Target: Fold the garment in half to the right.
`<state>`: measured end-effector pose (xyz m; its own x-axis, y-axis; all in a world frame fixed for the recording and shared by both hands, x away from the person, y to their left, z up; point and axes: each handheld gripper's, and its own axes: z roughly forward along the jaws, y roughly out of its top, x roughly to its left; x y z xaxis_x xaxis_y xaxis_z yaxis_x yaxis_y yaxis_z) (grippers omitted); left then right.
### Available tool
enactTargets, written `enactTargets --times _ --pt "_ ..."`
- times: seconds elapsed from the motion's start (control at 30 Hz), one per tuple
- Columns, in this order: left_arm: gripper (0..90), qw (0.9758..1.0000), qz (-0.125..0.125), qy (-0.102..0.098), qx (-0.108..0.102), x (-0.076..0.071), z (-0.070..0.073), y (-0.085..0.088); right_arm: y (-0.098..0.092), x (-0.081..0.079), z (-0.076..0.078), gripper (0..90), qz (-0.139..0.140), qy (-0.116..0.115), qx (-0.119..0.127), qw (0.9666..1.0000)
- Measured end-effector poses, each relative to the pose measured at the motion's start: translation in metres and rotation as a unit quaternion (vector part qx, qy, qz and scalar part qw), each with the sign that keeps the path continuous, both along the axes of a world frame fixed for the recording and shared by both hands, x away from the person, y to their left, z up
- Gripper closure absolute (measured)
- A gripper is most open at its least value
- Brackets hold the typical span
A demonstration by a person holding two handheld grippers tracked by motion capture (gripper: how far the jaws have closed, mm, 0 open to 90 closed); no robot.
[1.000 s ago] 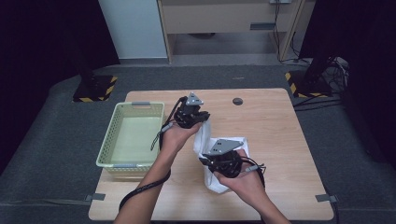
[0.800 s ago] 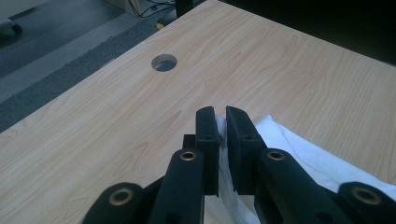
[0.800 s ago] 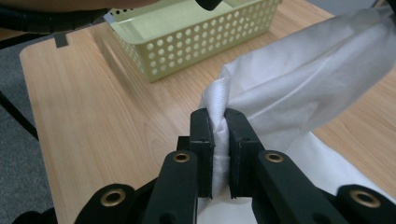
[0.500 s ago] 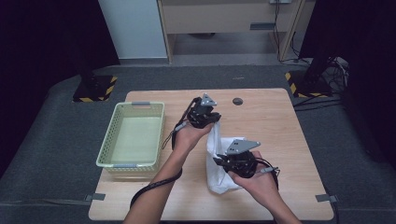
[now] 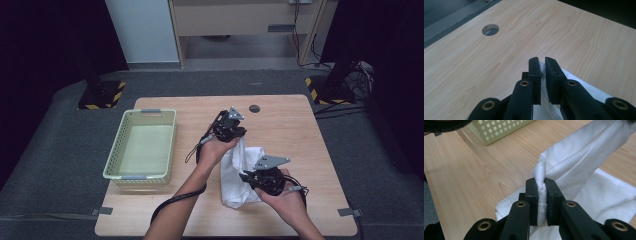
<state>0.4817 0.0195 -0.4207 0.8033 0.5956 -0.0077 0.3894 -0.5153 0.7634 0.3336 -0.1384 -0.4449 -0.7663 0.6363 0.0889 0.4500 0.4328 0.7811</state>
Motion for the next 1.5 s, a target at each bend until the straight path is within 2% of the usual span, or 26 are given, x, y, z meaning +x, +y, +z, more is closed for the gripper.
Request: enactTargets --times 0.3,0.73,1.5 --pt "84.1 1.0000 -0.004 0.007 0.002 0.003 -0.010 -0.013 -0.010 0.000 -0.012 82.3 -0.013 0.011 0.002 0.9998" --pt "83.8 0.9998 -0.009 0.016 -0.003 0.007 -0.030 -0.019 -0.022 0.002 -0.028 82.0 -0.027 0.026 -0.007 0.9993" --pt "83.3 0.9995 -0.016 0.024 -0.009 0.008 -0.043 -0.032 -0.027 -0.002 -0.039 80.7 -0.043 0.029 -0.005 0.9987"
